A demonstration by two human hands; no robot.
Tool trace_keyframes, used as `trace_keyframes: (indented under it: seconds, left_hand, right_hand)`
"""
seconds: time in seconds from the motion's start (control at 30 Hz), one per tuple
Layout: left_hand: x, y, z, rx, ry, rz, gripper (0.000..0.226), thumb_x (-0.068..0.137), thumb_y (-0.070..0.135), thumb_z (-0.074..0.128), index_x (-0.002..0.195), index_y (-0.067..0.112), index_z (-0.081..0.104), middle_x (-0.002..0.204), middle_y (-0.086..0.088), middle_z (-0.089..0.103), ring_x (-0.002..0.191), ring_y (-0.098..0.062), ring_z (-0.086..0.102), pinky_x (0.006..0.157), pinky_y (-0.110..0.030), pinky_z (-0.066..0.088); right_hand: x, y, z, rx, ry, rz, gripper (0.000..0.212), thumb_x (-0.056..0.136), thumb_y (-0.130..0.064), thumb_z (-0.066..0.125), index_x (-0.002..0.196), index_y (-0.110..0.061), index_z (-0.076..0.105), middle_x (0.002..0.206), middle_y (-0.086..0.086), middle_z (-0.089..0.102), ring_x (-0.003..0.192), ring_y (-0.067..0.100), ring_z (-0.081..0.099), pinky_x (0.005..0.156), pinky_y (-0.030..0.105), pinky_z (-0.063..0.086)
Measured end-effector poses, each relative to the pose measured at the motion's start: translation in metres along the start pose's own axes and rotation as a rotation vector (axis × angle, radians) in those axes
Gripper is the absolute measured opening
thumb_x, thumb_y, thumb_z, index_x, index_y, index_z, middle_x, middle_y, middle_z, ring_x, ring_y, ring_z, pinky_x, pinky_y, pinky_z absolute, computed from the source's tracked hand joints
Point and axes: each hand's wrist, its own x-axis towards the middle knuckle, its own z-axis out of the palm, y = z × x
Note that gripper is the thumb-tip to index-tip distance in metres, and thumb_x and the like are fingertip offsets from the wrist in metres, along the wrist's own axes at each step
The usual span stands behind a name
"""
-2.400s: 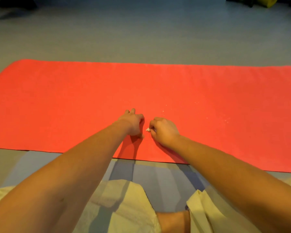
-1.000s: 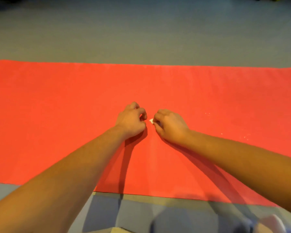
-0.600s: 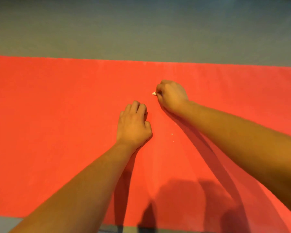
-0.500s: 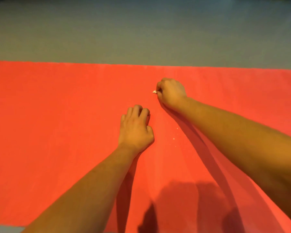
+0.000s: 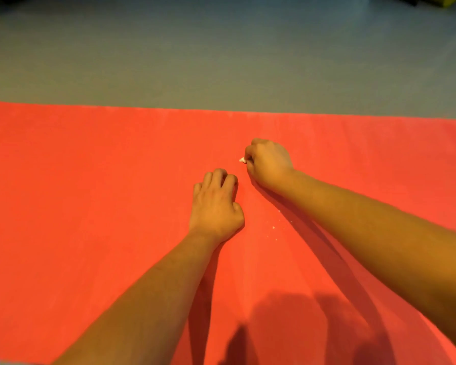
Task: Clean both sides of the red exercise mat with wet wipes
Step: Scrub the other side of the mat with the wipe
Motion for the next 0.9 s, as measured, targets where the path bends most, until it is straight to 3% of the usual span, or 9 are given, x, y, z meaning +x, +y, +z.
trace_keyframes:
  seconds: [0.1, 0.27, 0.37, 0.53, 0.77, 0.9]
  left_hand:
    - [0.001, 0.001, 0.000, 0.002, -0.002, -0.008, 0.042, 0.069, 0.026, 0.051, 0.110, 0.019, 0.056, 0.117, 0.001, 0.051, 0.108, -0.026, 0.048, 0.084, -0.046, 0.042]
    - [0.003, 0.001, 0.002, -0.013, 0.033, -0.014, 0.037, 0.070, 0.024, 0.051, 0.106, 0.021, 0.051, 0.111, 0.002, 0.052, 0.103, -0.026, 0.049, 0.080, -0.044, 0.040]
    - [0.003, 0.002, 0.003, -0.001, 0.031, -0.012, 0.040, 0.068, 0.023, 0.052, 0.108, 0.019, 0.052, 0.110, 0.000, 0.052, 0.101, -0.027, 0.049, 0.080, -0.044, 0.040]
    - [0.004, 0.002, 0.001, -0.004, 0.003, -0.030, 0.040, 0.067, 0.023, 0.052, 0.107, 0.018, 0.052, 0.111, 0.000, 0.052, 0.101, -0.027, 0.049, 0.080, -0.046, 0.042]
    - [0.015, 0.000, 0.006, -0.086, 0.022, -0.029, 0.031, 0.077, 0.024, 0.051, 0.108, 0.020, 0.055, 0.114, 0.001, 0.054, 0.105, -0.026, 0.050, 0.084, -0.047, 0.042]
    - [0.026, -0.001, 0.015, -0.026, 0.016, 0.004, 0.032, 0.088, 0.034, 0.050, 0.117, 0.021, 0.057, 0.127, 0.001, 0.053, 0.117, -0.026, 0.049, 0.091, -0.047, 0.042]
  right_hand:
    - [-0.015, -0.008, -0.001, 0.018, 0.012, -0.022, 0.018, 0.087, -0.021, 0.056, 0.088, -0.014, 0.073, 0.091, 0.007, 0.064, 0.085, 0.036, 0.064, 0.061, 0.041, 0.049]
    - [-0.064, -0.014, -0.006, 0.044, -0.028, -0.309, 0.016, 0.087, -0.022, 0.055, 0.079, -0.017, 0.068, 0.081, 0.000, 0.057, 0.078, 0.027, 0.060, 0.056, 0.039, 0.046]
    - [-0.039, -0.009, -0.005, 0.020, -0.011, -0.265, 0.015, 0.086, -0.023, 0.056, 0.081, -0.015, 0.069, 0.084, 0.003, 0.059, 0.081, 0.031, 0.062, 0.056, 0.038, 0.044]
    - [0.006, -0.009, 0.003, -0.028, 0.007, -0.036, 0.015, 0.087, -0.018, 0.059, 0.092, -0.013, 0.073, 0.094, 0.008, 0.064, 0.087, 0.036, 0.064, 0.061, 0.039, 0.045]
    - [-0.059, -0.004, -0.007, 0.025, 0.001, -0.234, 0.012, 0.088, -0.023, 0.057, 0.085, -0.018, 0.067, 0.086, 0.000, 0.060, 0.083, 0.027, 0.061, 0.060, 0.035, 0.041]
    - [-0.041, 0.006, -0.004, -0.010, 0.014, -0.216, 0.014, 0.087, -0.022, 0.057, 0.089, -0.018, 0.070, 0.089, 0.002, 0.061, 0.087, 0.029, 0.062, 0.063, 0.037, 0.044]
